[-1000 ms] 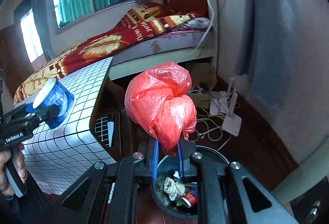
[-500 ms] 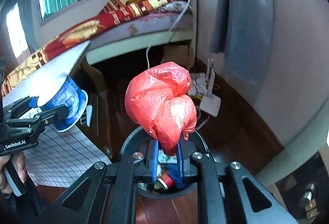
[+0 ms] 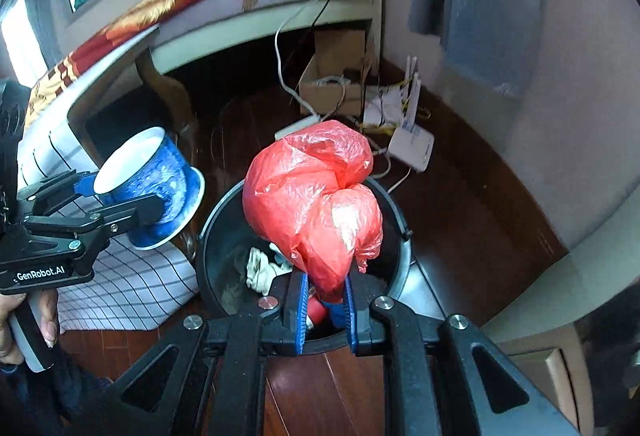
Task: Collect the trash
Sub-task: 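Open both tools to drop the cup and red bag into the bucket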
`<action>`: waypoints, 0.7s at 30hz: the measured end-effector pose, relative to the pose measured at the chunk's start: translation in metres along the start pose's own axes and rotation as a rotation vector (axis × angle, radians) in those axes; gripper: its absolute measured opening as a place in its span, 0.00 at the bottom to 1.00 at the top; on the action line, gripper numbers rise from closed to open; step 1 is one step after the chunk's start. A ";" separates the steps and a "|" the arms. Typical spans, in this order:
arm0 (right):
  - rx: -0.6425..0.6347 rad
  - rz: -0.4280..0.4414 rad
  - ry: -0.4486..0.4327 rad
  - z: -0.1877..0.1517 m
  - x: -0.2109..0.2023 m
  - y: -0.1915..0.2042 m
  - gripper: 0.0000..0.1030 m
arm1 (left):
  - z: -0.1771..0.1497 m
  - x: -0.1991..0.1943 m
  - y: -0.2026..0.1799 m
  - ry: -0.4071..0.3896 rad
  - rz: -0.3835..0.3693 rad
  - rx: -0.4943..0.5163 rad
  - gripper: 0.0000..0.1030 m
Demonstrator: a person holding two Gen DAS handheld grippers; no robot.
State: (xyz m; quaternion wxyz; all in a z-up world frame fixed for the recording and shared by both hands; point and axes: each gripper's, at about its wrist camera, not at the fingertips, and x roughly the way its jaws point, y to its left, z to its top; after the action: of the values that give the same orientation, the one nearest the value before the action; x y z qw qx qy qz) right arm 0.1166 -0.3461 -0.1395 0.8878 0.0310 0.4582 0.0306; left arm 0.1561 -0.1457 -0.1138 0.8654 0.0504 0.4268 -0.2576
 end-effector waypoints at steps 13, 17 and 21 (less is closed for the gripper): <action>-0.083 -0.006 0.165 -0.010 0.083 -0.005 0.89 | -0.006 0.048 0.015 0.123 -0.007 -0.092 0.98; -0.010 -0.052 0.191 -0.021 0.089 -0.022 1.00 | -0.013 0.035 0.018 0.097 0.087 -0.068 1.00; -0.002 -0.071 0.130 -0.013 0.075 -0.016 1.00 | -0.015 0.013 0.019 0.045 0.161 -0.051 1.00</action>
State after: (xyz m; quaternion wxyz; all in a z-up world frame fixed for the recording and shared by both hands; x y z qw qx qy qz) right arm 0.1501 -0.3553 -0.2094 0.8567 0.0117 0.5157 0.0017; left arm 0.1607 -0.1302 -0.1354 0.8744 0.0684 0.4473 -0.1749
